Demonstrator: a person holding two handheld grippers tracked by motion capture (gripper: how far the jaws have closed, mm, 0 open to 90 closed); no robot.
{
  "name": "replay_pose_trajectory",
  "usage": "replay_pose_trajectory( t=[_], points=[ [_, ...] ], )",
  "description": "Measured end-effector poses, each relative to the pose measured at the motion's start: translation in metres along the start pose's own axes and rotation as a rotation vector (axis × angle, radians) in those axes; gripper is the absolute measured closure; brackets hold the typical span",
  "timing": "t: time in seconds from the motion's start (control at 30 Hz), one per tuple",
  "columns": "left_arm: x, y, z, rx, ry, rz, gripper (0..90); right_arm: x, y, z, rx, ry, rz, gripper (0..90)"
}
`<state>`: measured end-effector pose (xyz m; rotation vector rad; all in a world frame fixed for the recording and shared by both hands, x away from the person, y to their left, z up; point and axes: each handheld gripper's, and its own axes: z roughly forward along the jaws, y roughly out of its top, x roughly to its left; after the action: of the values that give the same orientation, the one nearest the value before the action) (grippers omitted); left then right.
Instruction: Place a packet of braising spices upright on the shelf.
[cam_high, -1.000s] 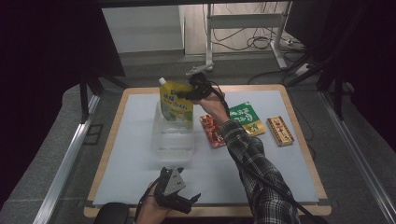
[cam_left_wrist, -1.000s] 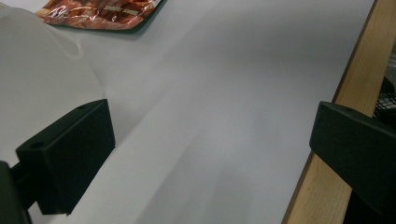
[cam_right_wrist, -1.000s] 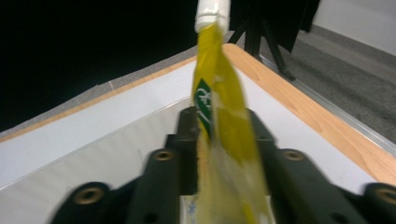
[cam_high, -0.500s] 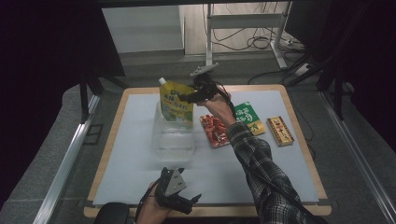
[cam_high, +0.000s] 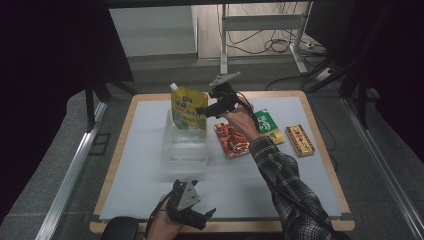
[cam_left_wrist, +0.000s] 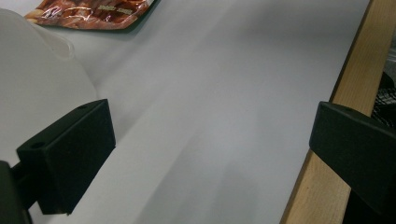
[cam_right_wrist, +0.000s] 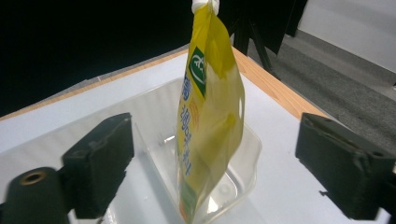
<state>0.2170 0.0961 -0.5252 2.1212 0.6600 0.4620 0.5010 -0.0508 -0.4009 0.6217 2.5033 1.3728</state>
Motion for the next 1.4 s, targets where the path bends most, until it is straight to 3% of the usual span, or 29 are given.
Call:
replay_pose_trajectory(
  t=[0.37,1.17,1.4],
  points=[
    [0.0,0.0,0.001,-0.001,0.001,0.0,0.0,0.001,-0.017,-0.018,0.011,-0.029,0.004,2.8],
    [-0.002,0.0,0.003,0.0,-0.013,0.019,0.0,0.01,-0.064,-0.046,0.079,-0.038,-0.033,2.0],
    [-0.002,0.0,0.004,0.003,-0.014,0.015,0.0,0.01,-0.085,-0.057,0.072,-0.035,-0.002,2.0]
  ],
)
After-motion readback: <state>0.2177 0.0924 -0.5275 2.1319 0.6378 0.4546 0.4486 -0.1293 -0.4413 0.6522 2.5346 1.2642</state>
